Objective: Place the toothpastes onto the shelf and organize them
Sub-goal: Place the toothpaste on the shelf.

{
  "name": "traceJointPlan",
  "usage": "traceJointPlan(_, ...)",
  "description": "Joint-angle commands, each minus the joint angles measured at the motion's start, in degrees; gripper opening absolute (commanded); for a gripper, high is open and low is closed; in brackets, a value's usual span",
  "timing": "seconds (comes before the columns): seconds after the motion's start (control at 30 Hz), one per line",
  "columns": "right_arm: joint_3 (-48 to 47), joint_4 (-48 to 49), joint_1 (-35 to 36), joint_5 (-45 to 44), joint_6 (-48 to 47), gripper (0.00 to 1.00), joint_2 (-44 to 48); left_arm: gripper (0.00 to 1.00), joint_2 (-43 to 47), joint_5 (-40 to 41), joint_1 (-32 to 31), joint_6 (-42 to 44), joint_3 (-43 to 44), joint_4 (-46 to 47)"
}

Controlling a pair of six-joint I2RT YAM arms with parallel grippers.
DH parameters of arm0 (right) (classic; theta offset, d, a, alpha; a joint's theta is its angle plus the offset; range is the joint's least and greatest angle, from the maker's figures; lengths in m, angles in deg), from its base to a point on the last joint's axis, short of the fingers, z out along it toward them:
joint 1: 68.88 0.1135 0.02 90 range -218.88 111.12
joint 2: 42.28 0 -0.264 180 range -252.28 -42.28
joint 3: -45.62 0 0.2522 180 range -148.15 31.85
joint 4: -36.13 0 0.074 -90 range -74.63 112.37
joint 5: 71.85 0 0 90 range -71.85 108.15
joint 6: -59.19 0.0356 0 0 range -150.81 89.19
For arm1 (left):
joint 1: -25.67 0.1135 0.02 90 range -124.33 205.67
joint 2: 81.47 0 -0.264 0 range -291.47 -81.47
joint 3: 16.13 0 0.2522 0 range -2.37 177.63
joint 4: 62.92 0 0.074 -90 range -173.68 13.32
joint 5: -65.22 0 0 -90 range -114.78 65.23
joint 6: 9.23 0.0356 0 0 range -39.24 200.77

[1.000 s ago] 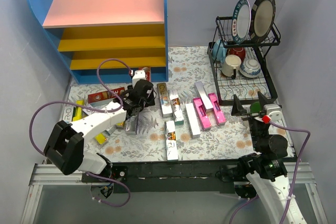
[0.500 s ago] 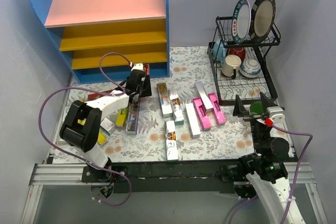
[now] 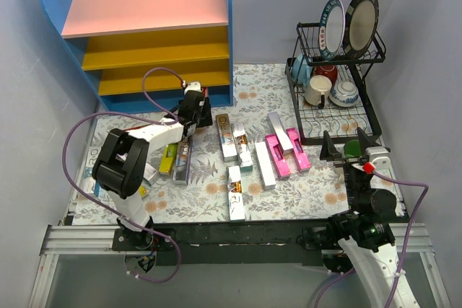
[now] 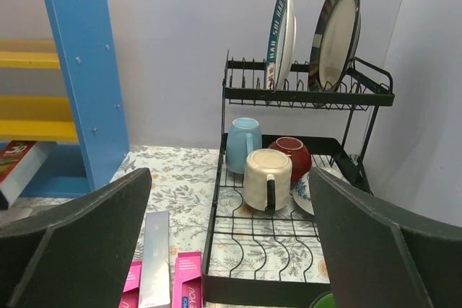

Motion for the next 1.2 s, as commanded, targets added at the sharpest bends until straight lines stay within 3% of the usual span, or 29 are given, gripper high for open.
traceJointPlan(0.0,-0.2,2.7,0.5,-1.1,-0.5,0.99,2.2,0.19,-2.2,3.9,0.0,0.1,6.1,6.3)
traceJointPlan(0.13,-0.1,2.7,0.6,-1.2,-0.6,0.99,2.3,0.20,-3.4,6.5,0.0,0.9,5.2,11.3)
traceJointPlan(0.5,-0.1,2.5,0.7,-0.9,-0.8,0.98,1.8,0.37,-8.7,8.1,0.2,2.6,3.3,24.3)
traceJointPlan(0.9,-0.2,2.4,0.8,-0.8,-0.7,0.99,1.9,0.70,-4.1,6.1,0.9,-0.7,-3.9,32.8)
traceJointPlan(1.17,-0.2,2.1,1.0,-1.0,-0.8,0.99,2.3,0.75,-1.0,5.3,2.4,-6.6,-8.3,34.8)
